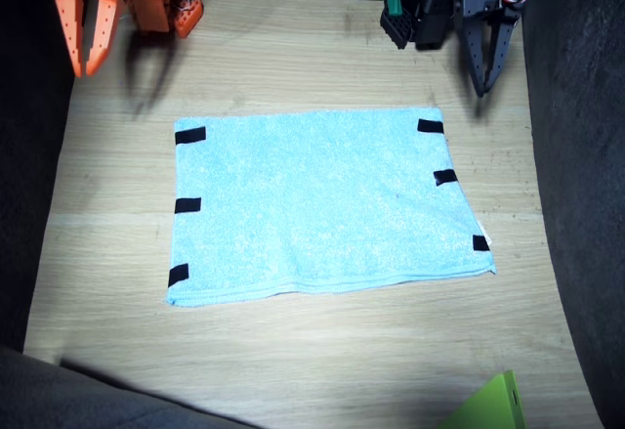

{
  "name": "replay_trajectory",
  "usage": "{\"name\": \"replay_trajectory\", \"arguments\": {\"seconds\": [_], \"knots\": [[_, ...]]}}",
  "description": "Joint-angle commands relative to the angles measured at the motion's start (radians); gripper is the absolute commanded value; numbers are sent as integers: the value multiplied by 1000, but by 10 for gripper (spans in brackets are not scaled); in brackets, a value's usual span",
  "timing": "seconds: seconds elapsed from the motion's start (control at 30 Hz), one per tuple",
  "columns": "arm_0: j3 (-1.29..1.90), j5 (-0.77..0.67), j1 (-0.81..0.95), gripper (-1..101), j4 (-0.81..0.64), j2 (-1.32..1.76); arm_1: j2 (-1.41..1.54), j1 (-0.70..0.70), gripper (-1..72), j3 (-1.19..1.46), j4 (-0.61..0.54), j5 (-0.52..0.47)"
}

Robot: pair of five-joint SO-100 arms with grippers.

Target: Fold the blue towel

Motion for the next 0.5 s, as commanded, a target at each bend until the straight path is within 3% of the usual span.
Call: {"name": "replay_trajectory", "arguments": {"seconds": [0.0,0.23,0.47], "knots": [[-130,-11,37,18,-18,-172,-227,-3,49,-173,18,-2],[-333,-23,60,1,-3,-499,-611,-2,38,-431,75,-31],[-407,-40,6,9,14,-621,-726,28,67,-509,78,-69]]}}
